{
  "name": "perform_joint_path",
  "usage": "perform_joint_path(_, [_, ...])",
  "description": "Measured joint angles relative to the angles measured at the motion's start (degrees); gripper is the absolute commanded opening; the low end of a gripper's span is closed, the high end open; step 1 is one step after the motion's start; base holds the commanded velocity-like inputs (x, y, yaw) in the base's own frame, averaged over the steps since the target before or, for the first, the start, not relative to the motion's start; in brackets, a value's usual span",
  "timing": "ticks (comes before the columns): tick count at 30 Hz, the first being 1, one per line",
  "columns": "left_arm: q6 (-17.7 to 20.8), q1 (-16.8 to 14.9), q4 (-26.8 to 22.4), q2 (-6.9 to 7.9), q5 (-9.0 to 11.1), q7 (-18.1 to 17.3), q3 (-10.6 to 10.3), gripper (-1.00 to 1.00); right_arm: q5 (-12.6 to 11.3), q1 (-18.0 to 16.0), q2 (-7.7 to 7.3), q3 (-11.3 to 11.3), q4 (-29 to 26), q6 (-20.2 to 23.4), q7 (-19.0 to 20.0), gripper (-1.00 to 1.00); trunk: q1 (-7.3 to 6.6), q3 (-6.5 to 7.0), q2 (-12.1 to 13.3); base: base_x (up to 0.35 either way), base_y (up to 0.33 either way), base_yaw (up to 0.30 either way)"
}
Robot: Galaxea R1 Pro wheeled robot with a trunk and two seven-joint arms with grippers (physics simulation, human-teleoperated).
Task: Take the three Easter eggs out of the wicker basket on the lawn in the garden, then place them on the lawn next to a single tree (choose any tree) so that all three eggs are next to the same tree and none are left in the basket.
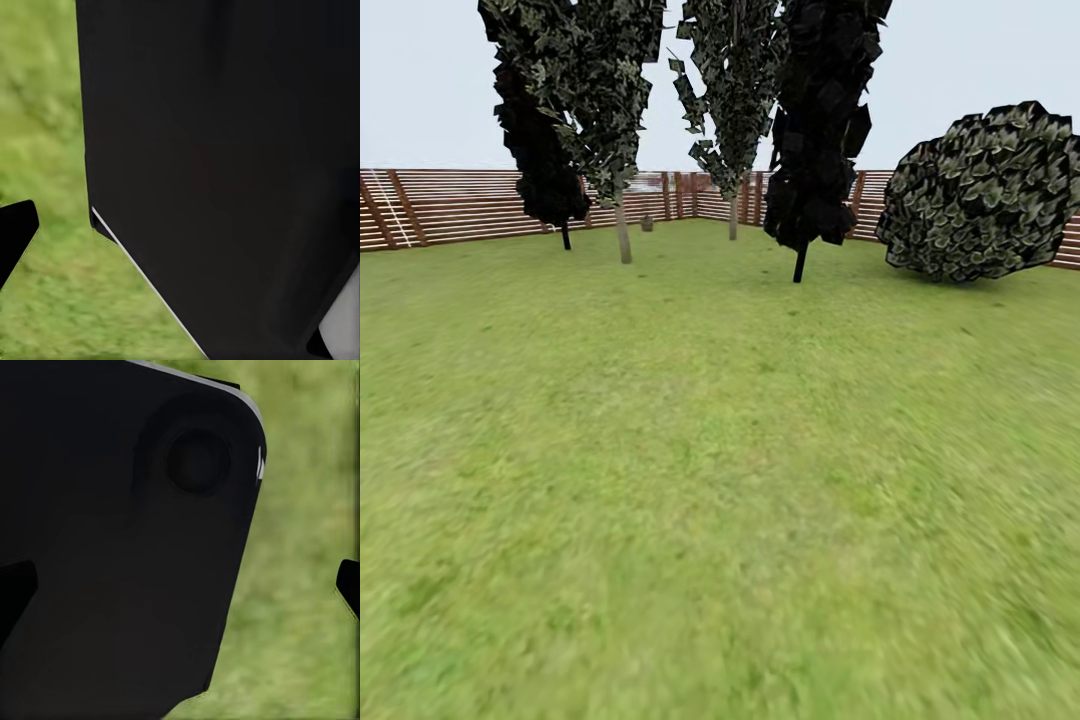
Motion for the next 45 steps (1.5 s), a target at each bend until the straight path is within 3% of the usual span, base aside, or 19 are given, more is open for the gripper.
perform_joint_path(45, [0.0, 0.0, 0.0, 0.00, -0.1, 0.1, 0.0, 1.00, 0.1, 0.0, 0.11, 0.0, 0.0, 0.0, 0.0, 1.00, 0.00, 0.00, 0.0, 0.331, 0.000, 0.000])
